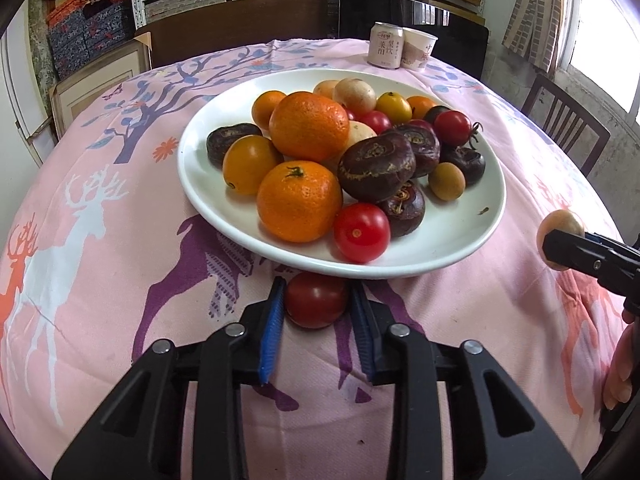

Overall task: Organize fruits
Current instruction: 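Grasp a red tomato with the left tool while the right grasps a brownish yellow fruit, then carry the tomato and brownish yellow fruit onto the plate and open both tools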

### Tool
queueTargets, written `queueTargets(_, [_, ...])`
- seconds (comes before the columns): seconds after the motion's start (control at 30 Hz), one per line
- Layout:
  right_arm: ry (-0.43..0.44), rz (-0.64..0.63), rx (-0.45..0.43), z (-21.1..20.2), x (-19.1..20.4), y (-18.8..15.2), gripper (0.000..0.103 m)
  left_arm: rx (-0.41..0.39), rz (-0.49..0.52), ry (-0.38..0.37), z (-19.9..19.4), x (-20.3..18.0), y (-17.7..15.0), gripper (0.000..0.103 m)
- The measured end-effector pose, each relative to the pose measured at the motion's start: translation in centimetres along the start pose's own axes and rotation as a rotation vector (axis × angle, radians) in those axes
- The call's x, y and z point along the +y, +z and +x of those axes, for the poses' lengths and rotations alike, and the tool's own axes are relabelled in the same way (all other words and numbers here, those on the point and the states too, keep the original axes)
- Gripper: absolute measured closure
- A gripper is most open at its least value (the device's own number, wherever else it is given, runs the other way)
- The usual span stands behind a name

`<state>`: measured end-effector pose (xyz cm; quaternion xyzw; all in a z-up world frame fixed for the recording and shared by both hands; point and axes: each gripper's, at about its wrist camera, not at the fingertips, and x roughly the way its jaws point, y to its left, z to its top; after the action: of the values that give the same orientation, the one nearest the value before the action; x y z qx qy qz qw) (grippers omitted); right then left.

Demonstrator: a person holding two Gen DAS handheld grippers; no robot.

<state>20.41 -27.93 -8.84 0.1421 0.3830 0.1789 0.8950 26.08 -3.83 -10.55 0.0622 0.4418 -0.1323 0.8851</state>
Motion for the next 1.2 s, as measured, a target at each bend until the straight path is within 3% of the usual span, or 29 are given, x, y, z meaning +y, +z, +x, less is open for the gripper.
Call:
queueTargets(0.6, [-0.002, 0.006, 0.001, 0.0, -0.1, -0.2, 0.062, -0.027, 0.007, -0.004, -1.2, -0.2, -0.3, 0.073])
queueTargets(1.2, [-0.02, -0.016, -0.003, -1.0, 0.4, -1.0, 0.062, -0.125, 0.018, -0.045, -6.5, -1.1, -1.9, 0.073])
